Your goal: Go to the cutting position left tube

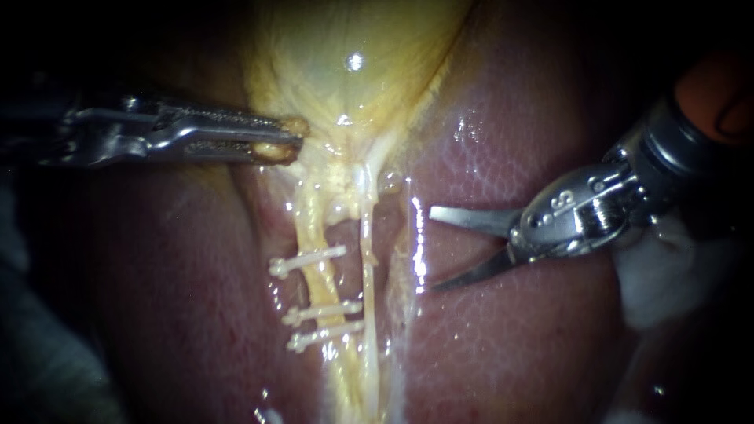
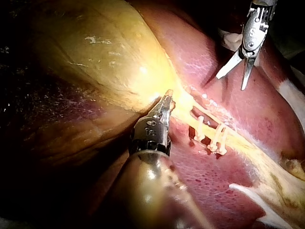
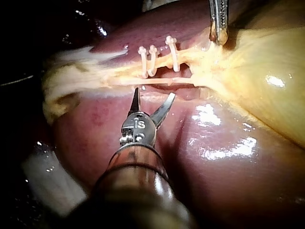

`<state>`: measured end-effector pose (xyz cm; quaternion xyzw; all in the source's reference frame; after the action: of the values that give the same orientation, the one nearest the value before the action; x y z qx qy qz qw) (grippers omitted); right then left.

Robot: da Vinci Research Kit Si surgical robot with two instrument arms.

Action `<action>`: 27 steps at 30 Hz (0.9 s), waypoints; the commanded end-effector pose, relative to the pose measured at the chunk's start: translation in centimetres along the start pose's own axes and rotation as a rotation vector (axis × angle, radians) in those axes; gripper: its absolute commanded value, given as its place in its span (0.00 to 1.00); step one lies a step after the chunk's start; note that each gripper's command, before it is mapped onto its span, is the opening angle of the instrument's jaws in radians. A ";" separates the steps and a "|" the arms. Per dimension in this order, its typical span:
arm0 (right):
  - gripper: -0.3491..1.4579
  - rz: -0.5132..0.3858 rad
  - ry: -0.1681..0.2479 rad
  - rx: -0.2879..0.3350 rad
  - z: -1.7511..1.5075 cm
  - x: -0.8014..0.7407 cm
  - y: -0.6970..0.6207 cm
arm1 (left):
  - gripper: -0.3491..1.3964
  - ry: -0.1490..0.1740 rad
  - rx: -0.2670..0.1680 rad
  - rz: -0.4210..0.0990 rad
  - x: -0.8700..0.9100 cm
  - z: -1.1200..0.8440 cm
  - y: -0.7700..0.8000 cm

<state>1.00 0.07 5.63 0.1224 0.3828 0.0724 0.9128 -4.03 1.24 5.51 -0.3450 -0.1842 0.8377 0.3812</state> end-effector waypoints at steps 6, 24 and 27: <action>0.99 0.000 0.002 0.003 0.00 0.00 0.00 | 0.00 -0.001 0.004 -0.001 0.09 -0.31 -0.09; 0.99 0.057 0.095 0.123 0.19 0.11 -0.05 | 0.00 0.006 0.039 -0.010 0.18 -0.67 -0.13; 0.99 0.091 0.124 0.162 0.29 0.13 -0.08 | 0.00 0.005 0.037 -0.010 0.18 -0.67 -0.12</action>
<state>1.33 -0.04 5.72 0.2144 0.4389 0.0921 0.8677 -3.57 1.48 5.03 -0.3392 -0.1686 0.8381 0.3927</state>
